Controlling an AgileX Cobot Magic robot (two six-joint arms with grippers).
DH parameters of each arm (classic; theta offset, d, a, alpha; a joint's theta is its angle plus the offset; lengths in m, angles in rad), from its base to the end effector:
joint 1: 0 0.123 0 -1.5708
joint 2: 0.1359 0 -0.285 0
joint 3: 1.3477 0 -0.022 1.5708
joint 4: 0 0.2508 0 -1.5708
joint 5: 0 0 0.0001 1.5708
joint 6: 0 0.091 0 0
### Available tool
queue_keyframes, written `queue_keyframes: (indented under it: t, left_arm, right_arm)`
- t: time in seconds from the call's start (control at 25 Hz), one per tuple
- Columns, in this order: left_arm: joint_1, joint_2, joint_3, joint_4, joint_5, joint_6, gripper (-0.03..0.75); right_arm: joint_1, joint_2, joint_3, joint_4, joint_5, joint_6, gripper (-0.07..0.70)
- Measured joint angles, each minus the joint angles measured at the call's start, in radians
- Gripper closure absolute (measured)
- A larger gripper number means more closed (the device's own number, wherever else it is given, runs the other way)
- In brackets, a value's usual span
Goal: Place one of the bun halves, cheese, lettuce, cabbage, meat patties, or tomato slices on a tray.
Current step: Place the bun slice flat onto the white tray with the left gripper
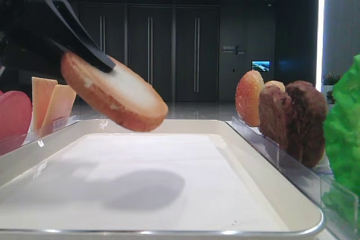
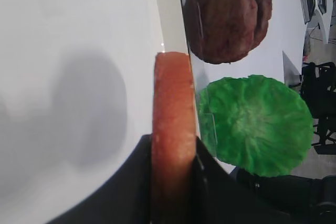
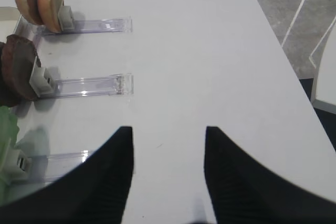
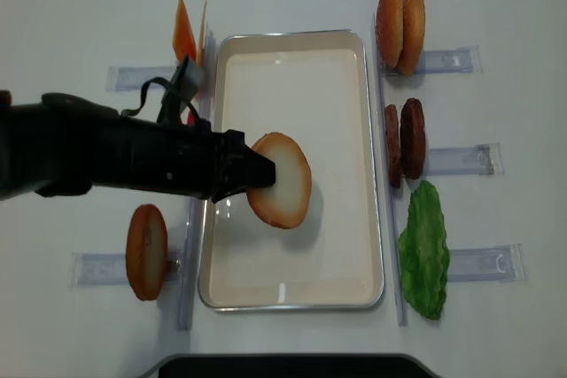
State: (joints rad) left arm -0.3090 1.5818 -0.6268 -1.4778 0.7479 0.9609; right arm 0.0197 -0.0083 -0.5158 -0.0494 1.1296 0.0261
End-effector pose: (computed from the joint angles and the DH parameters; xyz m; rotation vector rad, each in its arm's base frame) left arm 0.2283 -0.1376 0.1733 0.0950 2.6010 -1.2472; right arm -0.0109 -0.0043 0.2761 0.0118 2.0882 -0.0317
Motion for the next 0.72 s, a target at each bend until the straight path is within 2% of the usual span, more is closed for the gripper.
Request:
queue_keyframes:
  t: [0.32, 0.72]
  left_arm:
    - [-0.066, 0.120, 0.000, -0.151, -0.003, 0.158, 0.596]
    - [-0.073, 0.154, -0.001, -0.174, -0.068, 0.193, 0.596]
  right_arm:
    - [0.000, 0.000, 0.000, 0.000, 0.000, 0.000, 0.325]
    - [0.000, 0.000, 0.000, 0.000, 0.000, 0.000, 0.325]
